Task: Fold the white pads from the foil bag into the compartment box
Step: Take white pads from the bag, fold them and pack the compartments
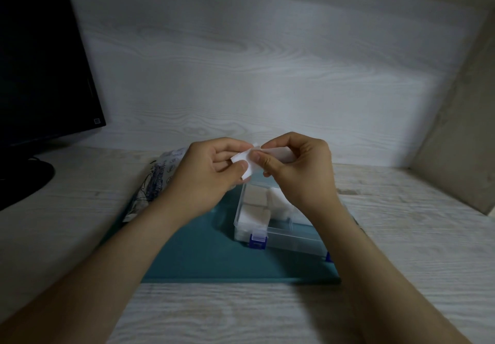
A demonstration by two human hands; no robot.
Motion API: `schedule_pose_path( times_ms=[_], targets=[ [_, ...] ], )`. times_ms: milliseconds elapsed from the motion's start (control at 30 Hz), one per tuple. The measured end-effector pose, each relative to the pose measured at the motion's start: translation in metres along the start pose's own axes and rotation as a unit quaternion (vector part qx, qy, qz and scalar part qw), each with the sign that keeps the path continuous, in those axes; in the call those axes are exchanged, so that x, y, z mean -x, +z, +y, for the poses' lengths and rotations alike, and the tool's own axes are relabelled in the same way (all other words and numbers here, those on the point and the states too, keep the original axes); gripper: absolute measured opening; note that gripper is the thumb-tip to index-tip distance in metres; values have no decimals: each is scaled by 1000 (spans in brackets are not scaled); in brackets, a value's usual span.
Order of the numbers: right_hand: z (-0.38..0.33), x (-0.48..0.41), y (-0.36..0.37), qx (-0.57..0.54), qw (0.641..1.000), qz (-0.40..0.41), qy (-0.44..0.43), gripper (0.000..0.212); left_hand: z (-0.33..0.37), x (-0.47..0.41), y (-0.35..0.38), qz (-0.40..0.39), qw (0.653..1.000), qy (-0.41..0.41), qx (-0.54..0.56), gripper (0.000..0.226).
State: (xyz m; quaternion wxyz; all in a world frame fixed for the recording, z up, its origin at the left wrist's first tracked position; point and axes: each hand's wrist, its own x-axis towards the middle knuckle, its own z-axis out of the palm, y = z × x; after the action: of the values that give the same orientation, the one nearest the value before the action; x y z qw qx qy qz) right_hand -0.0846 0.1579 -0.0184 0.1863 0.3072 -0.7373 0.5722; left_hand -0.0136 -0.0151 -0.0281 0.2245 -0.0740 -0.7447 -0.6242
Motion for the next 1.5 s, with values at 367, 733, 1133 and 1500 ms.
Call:
schedule_pose_path(
  times_ms=[367,733,1133,1500],
  targets=[
    [6,-5,-2,-89,994,-39,54,20,-2,0,-5,77,995,30,-59,30],
    [-1,-2,-4,-94,990,-84,59,13,-4,-2,-3,36,999,9,-23,25],
    [1,-2,-3,-70,995,-31,64,18,4,0,-1,-2,1000,1,16,34],
    [4,-3,2,-58,997,-20,49,11,1,1,-1,65,997,24,-15,31]
  ],
)
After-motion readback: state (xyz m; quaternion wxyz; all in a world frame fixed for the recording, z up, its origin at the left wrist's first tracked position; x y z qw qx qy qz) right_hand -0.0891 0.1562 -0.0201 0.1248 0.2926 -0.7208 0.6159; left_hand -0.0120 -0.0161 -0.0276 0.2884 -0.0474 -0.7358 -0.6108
